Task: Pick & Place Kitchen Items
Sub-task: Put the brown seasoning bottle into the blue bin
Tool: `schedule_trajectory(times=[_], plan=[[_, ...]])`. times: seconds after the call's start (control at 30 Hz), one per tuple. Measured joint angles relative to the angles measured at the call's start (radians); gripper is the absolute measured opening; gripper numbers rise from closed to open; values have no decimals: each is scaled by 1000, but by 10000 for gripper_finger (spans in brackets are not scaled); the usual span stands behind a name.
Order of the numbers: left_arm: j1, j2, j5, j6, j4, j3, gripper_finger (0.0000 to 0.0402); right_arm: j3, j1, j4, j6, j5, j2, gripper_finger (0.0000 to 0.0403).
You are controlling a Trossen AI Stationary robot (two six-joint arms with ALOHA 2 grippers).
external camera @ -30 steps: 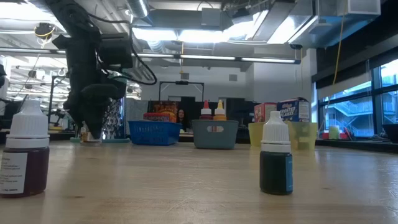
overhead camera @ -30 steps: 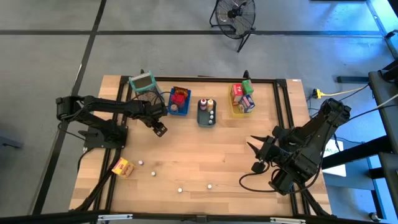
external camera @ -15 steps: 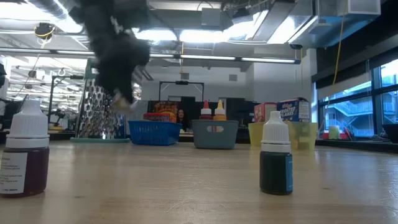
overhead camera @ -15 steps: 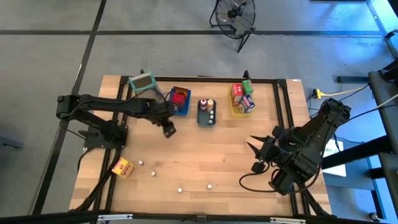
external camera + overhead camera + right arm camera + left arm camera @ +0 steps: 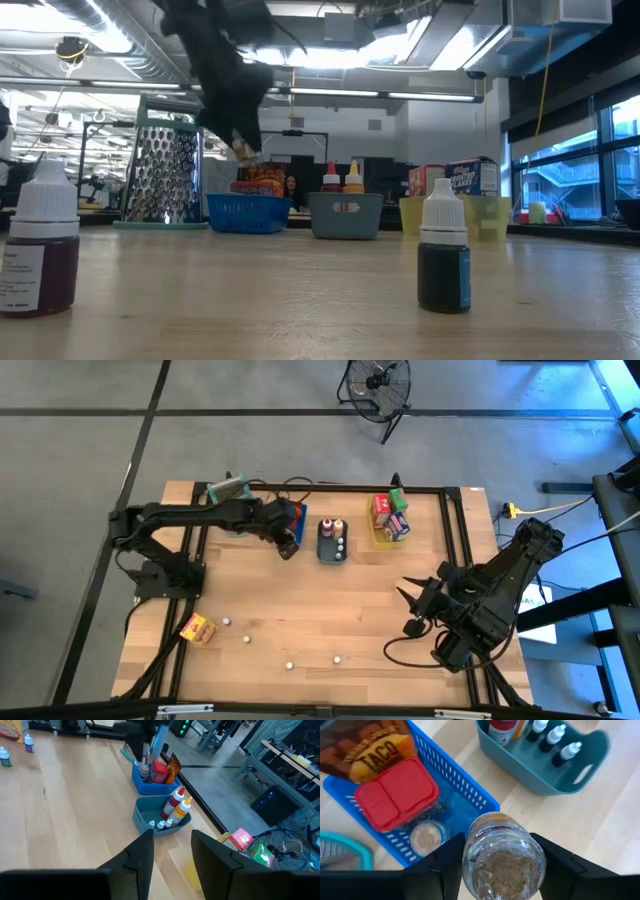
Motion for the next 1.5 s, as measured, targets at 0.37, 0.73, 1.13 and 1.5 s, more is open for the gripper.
schedule_trajectory(times=[0.37,0.73,1.13,1.5], plan=[[25,205,44,65,-5,129,191,0,-27,1,-23,-12,14,133],[31,215,-98,-209,-73,142,191,0,-27,0,-26,-18,42,133],[26,235,-73,-348,-58,143,192,0,-27,1,-29,-34,42,133],[53,269,-76,-373,-27,142,192,-36,-27,38,-41,-34,41,133]])
